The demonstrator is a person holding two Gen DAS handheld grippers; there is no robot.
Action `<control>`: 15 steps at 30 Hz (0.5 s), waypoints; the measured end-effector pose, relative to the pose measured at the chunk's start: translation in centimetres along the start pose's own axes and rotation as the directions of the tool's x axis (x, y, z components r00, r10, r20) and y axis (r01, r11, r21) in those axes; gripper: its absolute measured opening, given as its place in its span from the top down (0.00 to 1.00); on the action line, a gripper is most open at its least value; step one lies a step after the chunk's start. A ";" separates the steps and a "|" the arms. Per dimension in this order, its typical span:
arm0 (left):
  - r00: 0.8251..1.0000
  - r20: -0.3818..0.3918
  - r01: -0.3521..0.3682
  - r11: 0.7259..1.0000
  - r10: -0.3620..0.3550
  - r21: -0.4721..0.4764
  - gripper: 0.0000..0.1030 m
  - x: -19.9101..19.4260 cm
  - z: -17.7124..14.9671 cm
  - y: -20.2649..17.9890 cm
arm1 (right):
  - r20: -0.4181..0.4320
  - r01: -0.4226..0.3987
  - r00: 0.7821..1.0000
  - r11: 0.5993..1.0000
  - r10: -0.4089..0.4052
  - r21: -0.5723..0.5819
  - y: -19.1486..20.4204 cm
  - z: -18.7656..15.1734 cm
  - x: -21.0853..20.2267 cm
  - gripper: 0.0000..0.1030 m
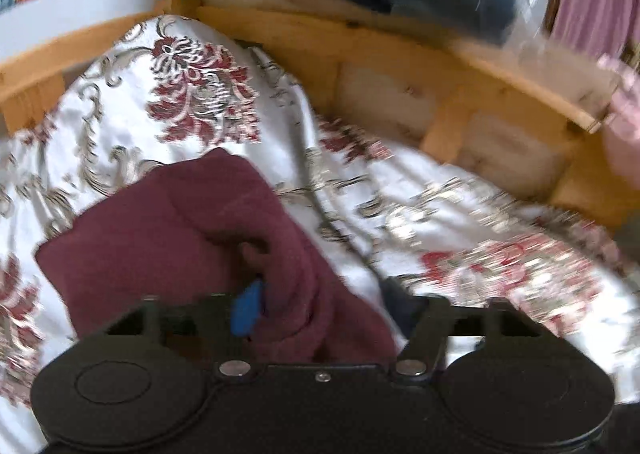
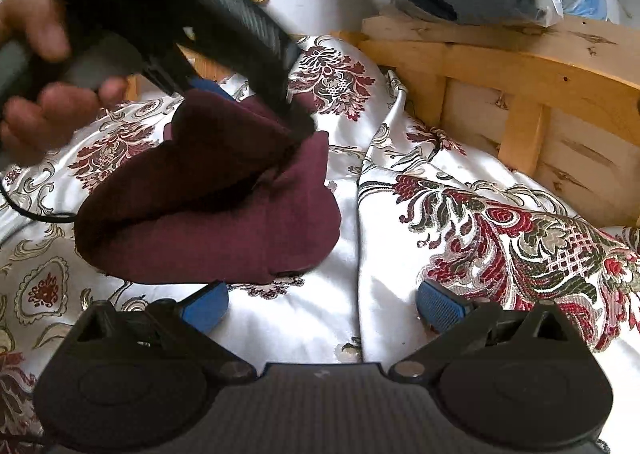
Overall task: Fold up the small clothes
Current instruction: 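Grasp the shirt's side edge with the left gripper and fold it over the shirt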
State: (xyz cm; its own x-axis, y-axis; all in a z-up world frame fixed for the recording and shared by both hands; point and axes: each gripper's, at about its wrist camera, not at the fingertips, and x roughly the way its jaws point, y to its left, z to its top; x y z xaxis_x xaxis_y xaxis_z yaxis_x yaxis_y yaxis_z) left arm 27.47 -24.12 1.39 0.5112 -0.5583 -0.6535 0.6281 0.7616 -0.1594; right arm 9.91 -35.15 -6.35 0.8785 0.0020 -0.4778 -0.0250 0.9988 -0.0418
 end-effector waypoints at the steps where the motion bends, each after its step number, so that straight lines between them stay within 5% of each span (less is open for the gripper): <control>1: 0.999 0.012 0.039 0.999 -0.039 -0.026 0.20 -0.8 0.0 0.2 | 0.003 -0.001 1.000 1.000 0.001 0.003 0.0 0.0 -0.1 0.00; 4: 0.989 0.062 0.137 0.985 -0.132 -0.102 0.10 -3.6 -0.2 1.3 | 0.011 -0.001 1.000 1.000 0.001 0.023 -0.1 0.1 -0.3 0.00; 8: 0.981 0.127 0.169 0.968 -0.147 -0.185 0.03 -7.5 -1.4 3.4 | 0.062 -0.056 0.997 0.994 0.051 0.092 -0.7 0.9 -1.2 0.00; 15: 0.994 0.058 -0.067 0.953 0.087 -0.296 0.01 -11.3 -5.3 8.6 | 0.203 -0.159 0.969 0.983 0.137 0.096 0.4 4.3 -2.1 0.00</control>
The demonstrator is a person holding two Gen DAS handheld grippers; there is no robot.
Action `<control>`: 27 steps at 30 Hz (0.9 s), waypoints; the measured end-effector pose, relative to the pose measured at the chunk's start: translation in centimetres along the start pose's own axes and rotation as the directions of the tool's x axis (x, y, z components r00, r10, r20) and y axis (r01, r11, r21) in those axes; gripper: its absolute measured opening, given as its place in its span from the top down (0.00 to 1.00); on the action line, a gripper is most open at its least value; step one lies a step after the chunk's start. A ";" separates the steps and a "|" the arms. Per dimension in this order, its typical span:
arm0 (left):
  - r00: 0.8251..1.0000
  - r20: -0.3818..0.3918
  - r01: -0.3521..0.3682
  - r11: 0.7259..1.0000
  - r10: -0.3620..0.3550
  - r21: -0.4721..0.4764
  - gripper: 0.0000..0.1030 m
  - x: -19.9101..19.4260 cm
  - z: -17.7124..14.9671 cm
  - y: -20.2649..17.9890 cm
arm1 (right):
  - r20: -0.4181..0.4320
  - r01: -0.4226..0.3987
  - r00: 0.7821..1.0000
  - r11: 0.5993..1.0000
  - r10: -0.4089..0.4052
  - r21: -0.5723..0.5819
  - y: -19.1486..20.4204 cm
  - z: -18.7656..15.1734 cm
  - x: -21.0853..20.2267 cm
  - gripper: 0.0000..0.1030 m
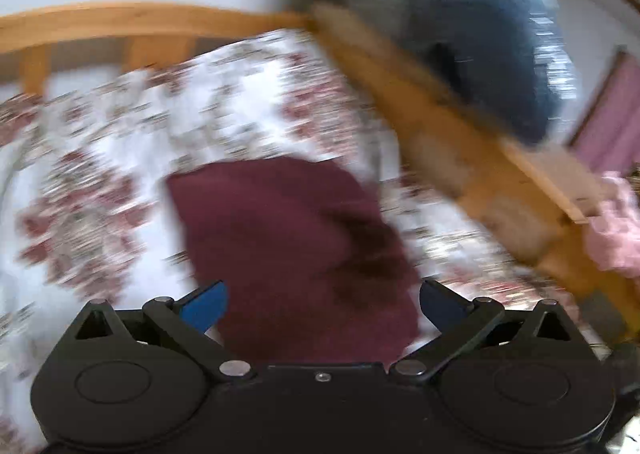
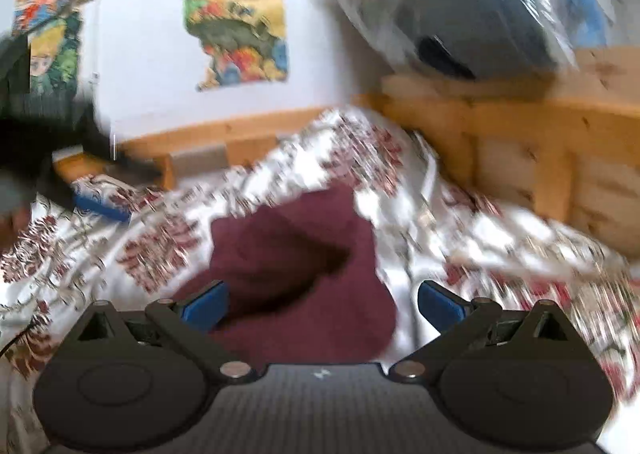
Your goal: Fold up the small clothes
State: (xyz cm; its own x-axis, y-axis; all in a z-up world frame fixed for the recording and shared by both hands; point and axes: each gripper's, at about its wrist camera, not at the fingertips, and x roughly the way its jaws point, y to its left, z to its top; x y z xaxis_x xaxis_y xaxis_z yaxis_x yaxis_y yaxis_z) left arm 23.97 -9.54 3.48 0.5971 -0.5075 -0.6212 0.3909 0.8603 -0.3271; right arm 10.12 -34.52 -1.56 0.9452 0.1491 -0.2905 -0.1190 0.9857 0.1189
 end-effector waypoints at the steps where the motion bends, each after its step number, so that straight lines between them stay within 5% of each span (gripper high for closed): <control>1: 0.999 -0.015 -0.046 0.999 0.045 -0.021 0.01 0.0 -0.4 1.0 | 0.013 -0.007 1.000 1.000 0.007 -0.007 0.4 0.6 0.3 0.00; 4: 0.996 -0.035 -0.088 0.991 0.085 -0.097 0.01 0.2 -1.8 3.7 | 0.036 -0.028 0.999 1.000 0.028 -0.003 1.5 2.3 1.5 0.02; 6: 0.997 -0.031 -0.071 0.987 0.067 -0.145 0.01 0.6 -2.7 5.1 | 0.036 -0.039 0.999 0.999 0.039 -0.004 2.2 3.1 2.4 0.12; 10: 1.000 -0.016 0.004 0.968 -0.008 -0.251 0.01 2.2 -4.7 7.1 | -0.014 -0.009 1.000 0.998 0.008 -0.065 3.4 3.5 4.4 0.57; 13: 0.997 -0.030 0.061 0.955 -0.072 -0.290 0.01 3.6 -5.2 7.8 | -0.058 0.008 0.998 0.999 -0.011 -0.047 3.2 2.7 5.1 0.79; 19: 0.989 -0.033 0.129 0.941 -0.147 -0.312 0.01 5.0 -5.6 7.9 | -0.096 0.035 0.995 0.993 -0.024 0.109 1.5 0.5 2.9 0.83; 23: 0.985 -0.110 0.096 0.954 -0.132 -0.285 0.02 6.5 -6.3 7.6 | -0.129 0.038 0.991 0.990 -0.021 0.133 0.8 -0.7 2.3 0.82; 27: 0.983 -0.115 0.103 0.948 -0.144 -0.301 0.02 7.0 -6.9 7.7 | -0.123 0.011 0.992 0.992 0.005 0.125 0.1 -0.1 2.2 0.62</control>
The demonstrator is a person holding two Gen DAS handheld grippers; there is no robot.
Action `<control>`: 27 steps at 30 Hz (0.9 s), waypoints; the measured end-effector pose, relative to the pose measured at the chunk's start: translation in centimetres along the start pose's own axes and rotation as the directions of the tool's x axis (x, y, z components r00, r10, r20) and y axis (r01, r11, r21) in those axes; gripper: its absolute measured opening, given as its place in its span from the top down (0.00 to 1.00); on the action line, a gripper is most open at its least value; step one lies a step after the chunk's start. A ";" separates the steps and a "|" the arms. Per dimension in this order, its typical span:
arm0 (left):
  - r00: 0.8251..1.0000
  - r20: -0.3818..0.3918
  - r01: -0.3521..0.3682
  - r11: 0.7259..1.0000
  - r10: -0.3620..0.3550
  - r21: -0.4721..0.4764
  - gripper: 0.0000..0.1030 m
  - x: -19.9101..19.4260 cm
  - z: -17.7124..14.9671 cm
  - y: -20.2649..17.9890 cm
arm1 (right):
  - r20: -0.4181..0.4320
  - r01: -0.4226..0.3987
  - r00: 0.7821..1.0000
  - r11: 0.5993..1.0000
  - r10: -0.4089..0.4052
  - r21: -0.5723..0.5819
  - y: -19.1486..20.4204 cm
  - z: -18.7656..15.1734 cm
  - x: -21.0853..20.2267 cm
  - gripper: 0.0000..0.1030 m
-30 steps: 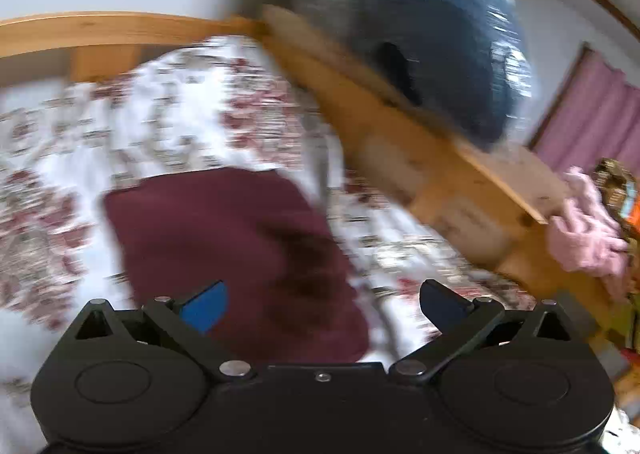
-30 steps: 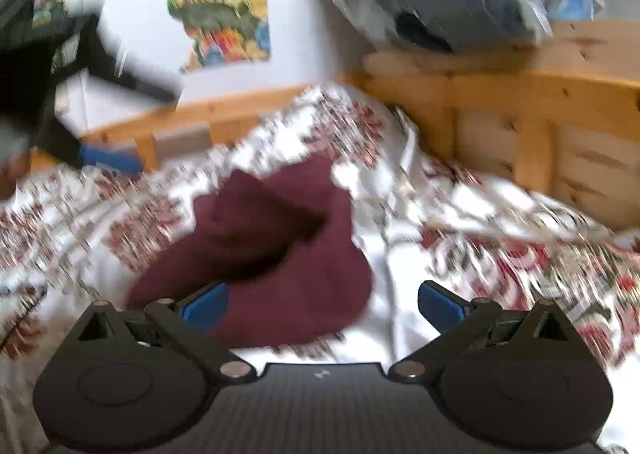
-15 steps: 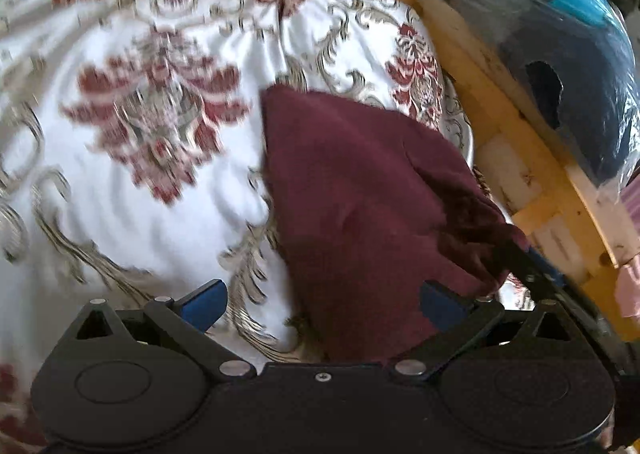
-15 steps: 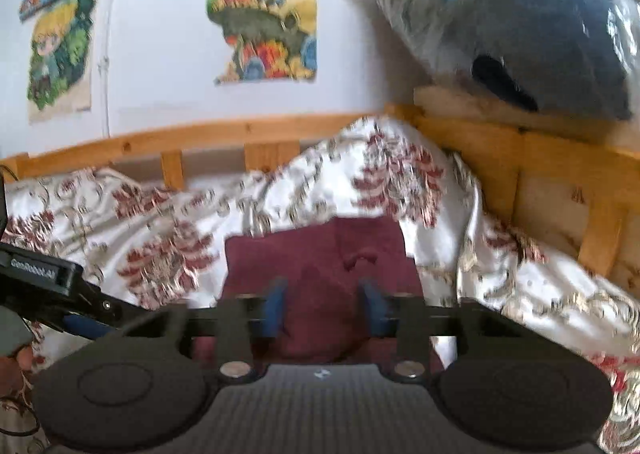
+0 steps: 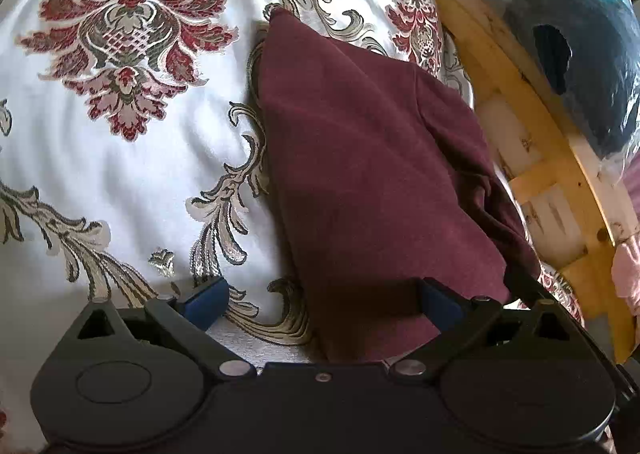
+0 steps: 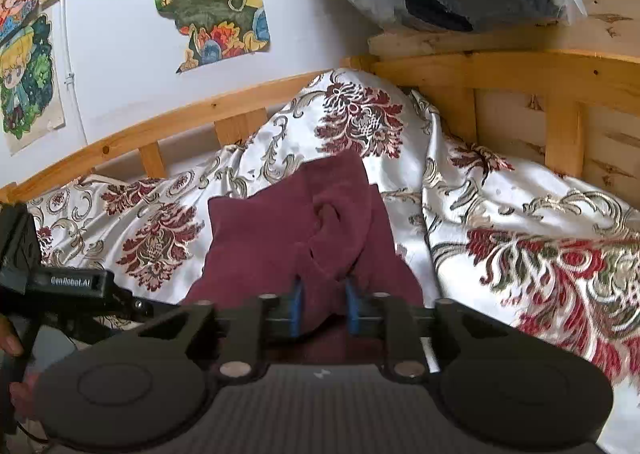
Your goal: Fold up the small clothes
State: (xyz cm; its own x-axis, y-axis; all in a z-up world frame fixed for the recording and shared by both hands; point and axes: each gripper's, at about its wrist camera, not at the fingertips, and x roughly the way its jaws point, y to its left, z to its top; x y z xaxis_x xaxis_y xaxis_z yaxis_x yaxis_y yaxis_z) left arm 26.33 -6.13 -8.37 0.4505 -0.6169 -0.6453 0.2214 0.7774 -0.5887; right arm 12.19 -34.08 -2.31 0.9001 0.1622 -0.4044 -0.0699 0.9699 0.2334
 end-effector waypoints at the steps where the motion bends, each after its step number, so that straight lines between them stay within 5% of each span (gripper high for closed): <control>1: 1.000 -0.001 0.003 1.000 -0.003 0.001 0.02 0.0 0.0 0.0 | 0.005 -0.009 1.000 1.000 0.009 0.001 -0.3 0.3 0.0 0.51; 4: 1.000 0.001 0.013 1.000 -0.013 0.002 0.02 0.0 0.0 0.2 | 0.009 -0.020 1.000 1.000 0.020 -0.010 -1.1 2.1 0.9 0.39; 10: 1.000 0.015 0.017 0.999 -0.018 0.035 0.02 0.1 -0.3 0.2 | -0.033 -0.036 0.999 0.999 0.037 0.030 -3.6 7.1 7.2 0.39; 13: 1.000 0.017 0.019 0.999 -0.020 0.046 0.02 0.2 -0.4 0.2 | -0.071 -0.030 0.997 0.997 0.035 0.073 -4.7 8.5 10.4 0.53; 16: 1.000 0.019 0.023 0.998 -0.024 0.052 0.02 0.1 -0.5 0.2 | -0.123 -0.037 0.991 0.996 0.046 0.075 -5.2 9.0 12.9 0.89; 27: 1.000 0.018 0.000 0.995 -0.002 0.102 0.02 0.2 -0.9 -0.2 | -0.145 -0.011 0.989 0.999 0.018 0.049 -5.8 7.6 12.4 0.89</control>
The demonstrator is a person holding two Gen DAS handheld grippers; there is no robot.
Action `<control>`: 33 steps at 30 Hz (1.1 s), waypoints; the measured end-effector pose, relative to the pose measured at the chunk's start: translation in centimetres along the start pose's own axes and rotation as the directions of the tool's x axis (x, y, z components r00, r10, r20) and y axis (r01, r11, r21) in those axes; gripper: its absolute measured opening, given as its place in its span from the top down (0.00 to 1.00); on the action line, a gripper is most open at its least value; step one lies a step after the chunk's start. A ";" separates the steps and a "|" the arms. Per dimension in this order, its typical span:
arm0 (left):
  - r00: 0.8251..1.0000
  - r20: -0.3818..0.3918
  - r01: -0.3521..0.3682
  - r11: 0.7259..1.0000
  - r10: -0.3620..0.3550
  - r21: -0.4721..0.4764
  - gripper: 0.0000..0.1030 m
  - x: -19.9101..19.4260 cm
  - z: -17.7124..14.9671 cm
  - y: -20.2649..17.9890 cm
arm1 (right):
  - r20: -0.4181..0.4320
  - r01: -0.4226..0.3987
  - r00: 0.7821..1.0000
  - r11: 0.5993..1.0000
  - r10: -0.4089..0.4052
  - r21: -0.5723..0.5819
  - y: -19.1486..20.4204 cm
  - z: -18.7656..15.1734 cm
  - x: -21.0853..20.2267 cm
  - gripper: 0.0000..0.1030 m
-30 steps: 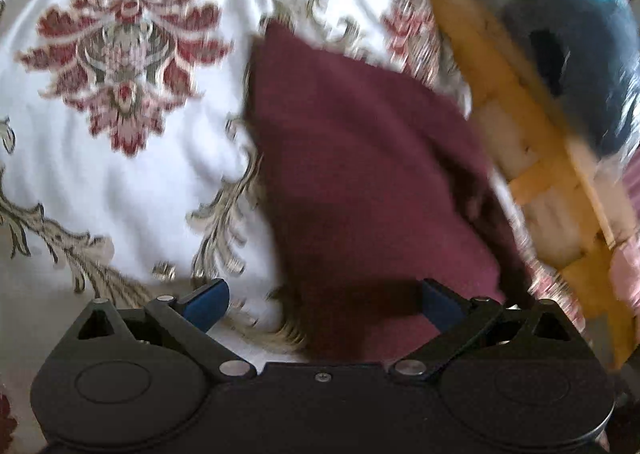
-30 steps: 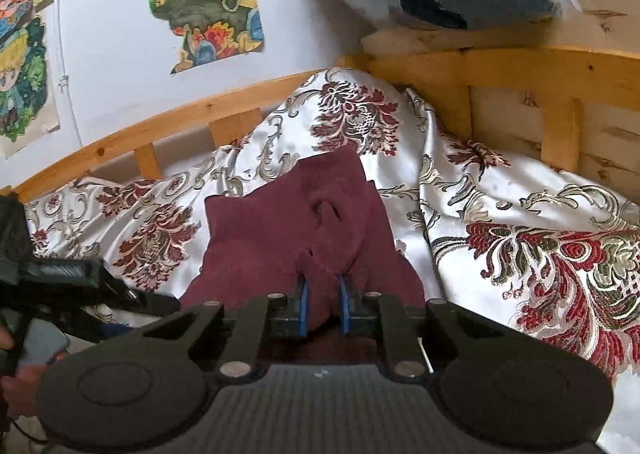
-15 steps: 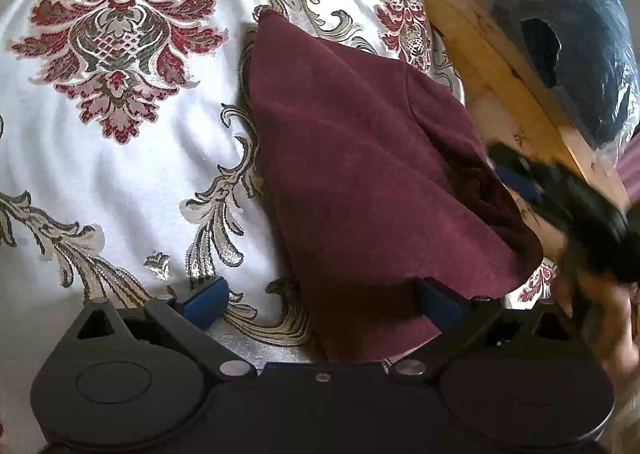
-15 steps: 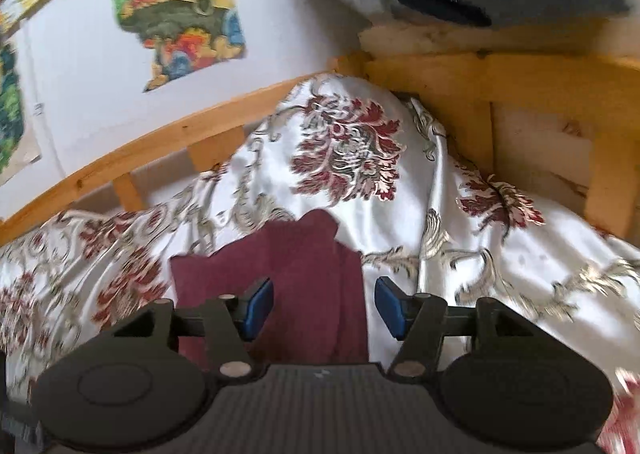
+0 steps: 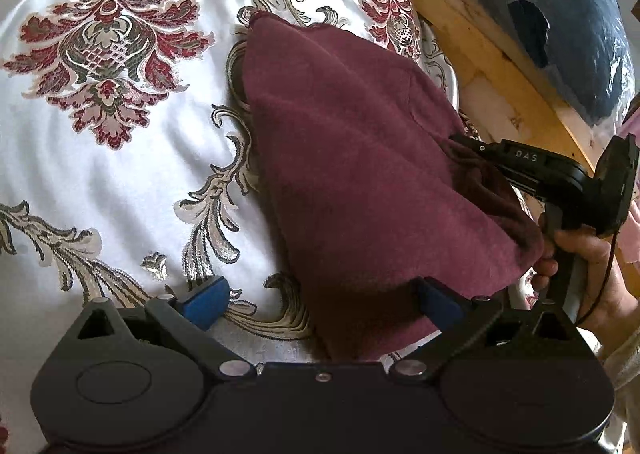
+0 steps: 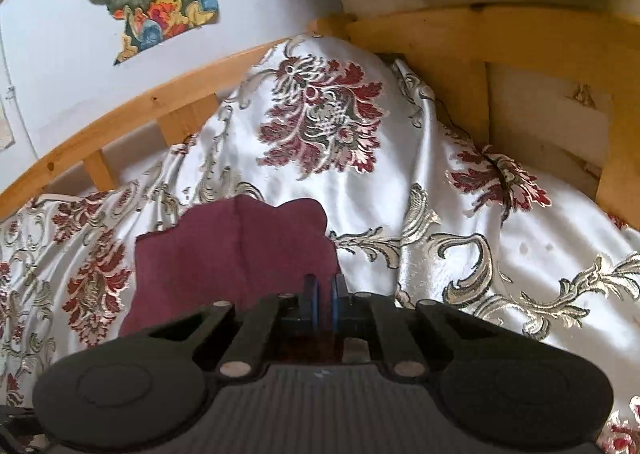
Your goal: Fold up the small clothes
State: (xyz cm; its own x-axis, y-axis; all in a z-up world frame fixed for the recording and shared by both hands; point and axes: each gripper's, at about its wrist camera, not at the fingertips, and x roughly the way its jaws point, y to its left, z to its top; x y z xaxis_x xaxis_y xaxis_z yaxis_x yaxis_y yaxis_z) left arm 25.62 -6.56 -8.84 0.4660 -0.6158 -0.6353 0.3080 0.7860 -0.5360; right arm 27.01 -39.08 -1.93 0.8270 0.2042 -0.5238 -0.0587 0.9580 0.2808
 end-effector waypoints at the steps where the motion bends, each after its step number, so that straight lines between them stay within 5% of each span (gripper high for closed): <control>1: 1.000 -0.001 0.004 1.000 -0.004 -0.006 0.02 0.0 0.0 0.1 | -0.001 -0.014 1.000 1.000 0.014 0.002 -0.1 0.1 0.0 0.84; 2: 1.000 0.000 0.006 1.000 -0.006 -0.011 0.02 0.0 0.0 0.2 | -0.006 -0.036 0.999 0.999 0.036 0.014 -0.2 0.4 0.1 0.81; 5: 0.999 0.007 0.050 0.998 -0.050 -0.041 0.03 -0.2 0.0 0.6 | -0.042 -0.112 0.992 0.992 0.115 0.061 -0.7 1.2 1.2 0.45; 8: 0.988 0.041 0.151 0.983 -0.147 -0.108 0.02 -0.2 0.0 1.3 | -0.056 -0.140 0.988 0.988 0.144 0.064 -0.7 2.0 2.5 0.39; 11: 0.984 0.056 0.174 0.975 -0.168 -0.139 0.01 0.1 0.0 1.6 | -0.061 -0.145 0.987 0.986 0.151 0.083 -1.1 2.6 3.8 0.33; 28: 0.992 0.016 0.128 0.988 -0.127 -0.087 0.01 0.9 0.2 0.9 | -0.054 -0.184 0.980 0.973 0.193 0.139 -2.4 1.3 3.8 0.20; 30: 0.992 0.016 0.127 0.989 -0.126 -0.081 0.01 0.9 0.1 0.9 | -0.030 -0.171 0.984 0.975 0.177 0.139 -2.5 1.1 2.8 0.24; 33: 0.994 0.012 0.109 0.993 -0.109 -0.054 0.03 0.9 -0.2 0.6 | 0.008 -0.134 0.991 0.983 0.134 0.126 -2.4 0.9 1.2 0.50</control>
State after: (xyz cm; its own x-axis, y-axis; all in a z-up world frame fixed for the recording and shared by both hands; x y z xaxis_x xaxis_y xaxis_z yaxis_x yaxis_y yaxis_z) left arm 26.06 -6.64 -9.90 0.4400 -0.6970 -0.5662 0.3122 0.7099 -0.6313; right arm 28.67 -41.28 -2.52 0.8161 0.3292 -0.4750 -0.0978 0.8887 0.4479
